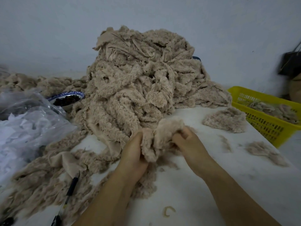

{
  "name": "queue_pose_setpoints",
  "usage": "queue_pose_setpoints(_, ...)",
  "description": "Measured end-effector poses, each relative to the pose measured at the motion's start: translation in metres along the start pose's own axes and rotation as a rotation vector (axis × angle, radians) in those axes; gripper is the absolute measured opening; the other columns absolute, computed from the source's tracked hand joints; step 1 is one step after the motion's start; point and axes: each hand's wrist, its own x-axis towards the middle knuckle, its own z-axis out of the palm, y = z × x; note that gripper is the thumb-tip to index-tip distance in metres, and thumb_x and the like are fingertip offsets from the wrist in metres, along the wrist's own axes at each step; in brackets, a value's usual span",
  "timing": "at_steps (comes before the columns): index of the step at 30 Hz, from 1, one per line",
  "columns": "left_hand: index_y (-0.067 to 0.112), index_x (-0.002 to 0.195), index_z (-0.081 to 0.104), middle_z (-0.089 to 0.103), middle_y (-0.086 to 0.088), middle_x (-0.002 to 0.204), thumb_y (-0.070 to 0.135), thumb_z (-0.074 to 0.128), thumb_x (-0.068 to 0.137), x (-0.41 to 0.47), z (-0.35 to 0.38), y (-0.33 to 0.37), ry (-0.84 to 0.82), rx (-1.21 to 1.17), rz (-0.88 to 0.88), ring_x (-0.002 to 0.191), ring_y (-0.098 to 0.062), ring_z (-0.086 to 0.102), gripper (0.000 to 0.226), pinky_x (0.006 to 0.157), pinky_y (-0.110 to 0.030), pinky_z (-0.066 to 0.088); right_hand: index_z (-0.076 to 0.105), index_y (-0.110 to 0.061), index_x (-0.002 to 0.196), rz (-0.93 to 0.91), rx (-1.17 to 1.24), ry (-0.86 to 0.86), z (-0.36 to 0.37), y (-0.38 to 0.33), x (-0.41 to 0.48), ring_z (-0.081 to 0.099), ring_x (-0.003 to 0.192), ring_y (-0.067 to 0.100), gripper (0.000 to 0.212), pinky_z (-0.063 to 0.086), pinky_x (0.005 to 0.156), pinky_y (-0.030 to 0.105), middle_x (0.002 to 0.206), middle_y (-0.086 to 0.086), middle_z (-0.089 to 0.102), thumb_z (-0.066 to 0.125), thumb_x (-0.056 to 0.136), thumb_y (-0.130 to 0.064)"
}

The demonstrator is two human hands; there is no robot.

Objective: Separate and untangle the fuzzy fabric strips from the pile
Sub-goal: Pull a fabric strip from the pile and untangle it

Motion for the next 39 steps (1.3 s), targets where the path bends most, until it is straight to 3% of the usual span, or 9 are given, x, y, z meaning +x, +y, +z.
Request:
queue_pose_setpoints(2, 0.0, 0.116, 0.068, 0.067, -0.021, 0.123, 0.025, 0.053, 0.088, -0.001, -0.001, 0.002, -0.027, -0.042, 0.006, 0.112, -0.031, 0.066, 0.041, 0.089, -0.04, 0.056, 0.064, -0.034, 0.091, -0.096, -0.261, -0.058, 0.009, 0.004, -0.003, 0.062, 0.073, -0.003, 0.006, 0.044, 0.061, 0.01, 0.078, -0.021, 0.067, 0.061, 0.091, -0.029)
queue_pose_setpoints(4, 0.002, 0.125, 0.065, 0.067, -0.018, 0.125, 0.027, 0.048, 0.096, -0.004, -0.001, 0.001, -0.092, -0.03, -0.009, 0.114, -0.027, 0.067, 0.042, 0.09, -0.037, 0.057, 0.062, -0.044, 0.11, -0.176, -0.286, -0.206, 0.016, 0.005, -0.004, 0.063, 0.096, -0.008, 0.026, 0.046, 0.076, 0.007, 0.101, -0.027, 0.068, 0.07, 0.085, -0.042)
queue_pose_setpoints(8, 0.025, 0.122, 0.07, 0.068, 0.001, 0.127, 0.038, 0.054, 0.096, -0.005, 0.0, -0.004, -0.175, 0.233, 0.092, 0.119, -0.007, 0.062, 0.034, 0.104, -0.033, 0.047, 0.063, -0.043, 0.109, -0.243, -0.505, -0.153, 0.012, 0.019, -0.001, 0.062, 0.103, -0.003, 0.021, 0.049, 0.079, 0.013, 0.106, -0.023, 0.066, 0.064, 0.093, -0.029)
queue_pose_setpoints(12, 0.021, 0.113, 0.072, 0.071, -0.001, 0.12, 0.038, 0.043, 0.104, -0.006, 0.004, -0.002, -0.16, 0.265, 0.167, 0.117, -0.02, 0.064, 0.035, 0.091, -0.029, 0.053, 0.069, -0.013, 0.085, 0.017, 0.048, 0.303, -0.015, 0.014, 0.012, 0.065, 0.074, 0.025, 0.016, 0.053, 0.068, 0.043, 0.077, 0.005, 0.069, 0.06, 0.097, -0.02)
queue_pose_setpoints(16, 0.037, 0.102, 0.068, 0.071, 0.017, 0.102, 0.024, 0.048, 0.104, -0.004, -0.008, -0.004, 0.113, 0.695, 0.434, 0.091, 0.001, 0.067, 0.024, 0.08, -0.023, 0.054, 0.042, -0.022, 0.137, 0.019, 0.664, 0.425, -0.04, 0.005, 0.017, 0.071, 0.103, 0.019, 0.057, 0.057, 0.081, 0.027, 0.122, 0.005, 0.06, 0.057, 0.09, -0.051)
queue_pose_setpoints(22, 0.028, 0.146, 0.043, 0.046, 0.004, 0.144, 0.043, 0.05, 0.098, 0.006, -0.024, -0.013, 0.178, 1.494, 0.359, 0.135, -0.02, 0.037, 0.051, 0.114, -0.042, 0.031, 0.067, -0.02, 0.091, 0.052, -0.272, 0.297, -0.013, 0.024, 0.011, 0.068, 0.077, 0.017, 0.017, 0.057, 0.072, 0.033, 0.082, -0.001, 0.069, 0.056, 0.099, -0.03)
queue_pose_setpoints(26, 0.029, 0.135, 0.05, 0.048, 0.003, 0.14, 0.04, 0.053, 0.097, 0.01, -0.028, -0.017, 0.241, 1.732, 0.356, 0.13, -0.024, 0.037, 0.041, 0.109, -0.038, 0.028, 0.063, -0.024, 0.115, -0.101, -1.127, -0.032, -0.009, 0.037, 0.006, 0.045, 0.112, 0.019, 0.021, 0.039, 0.095, 0.03, 0.118, -0.006, 0.052, 0.052, 0.099, -0.033)
queue_pose_setpoints(31, 0.026, 0.096, 0.058, 0.051, 0.007, 0.103, 0.027, 0.056, 0.095, 0.01, -0.03, -0.015, 0.237, 1.659, 0.415, 0.105, -0.019, 0.04, 0.002, 0.085, -0.03, 0.032, 0.056, -0.023, 0.092, -0.078, -1.03, 0.052, -0.012, 0.03, 0.004, 0.047, 0.1, 0.019, 0.01, 0.042, 0.087, 0.031, 0.101, -0.006, 0.054, 0.051, 0.097, -0.029)
queue_pose_setpoints(39, 0.028, 0.085, 0.052, 0.059, 0.009, 0.081, 0.025, 0.058, 0.097, 0.0, -0.02, -0.01, 0.135, 1.246, 0.547, 0.073, -0.01, 0.057, 0.014, 0.061, -0.024, 0.044, 0.058, -0.015, 0.078, -0.209, -0.744, 0.041, 0.001, 0.026, 0.007, 0.047, 0.079, 0.01, 0.026, 0.038, 0.074, 0.024, 0.08, -0.008, 0.051, 0.052, 0.101, -0.026)
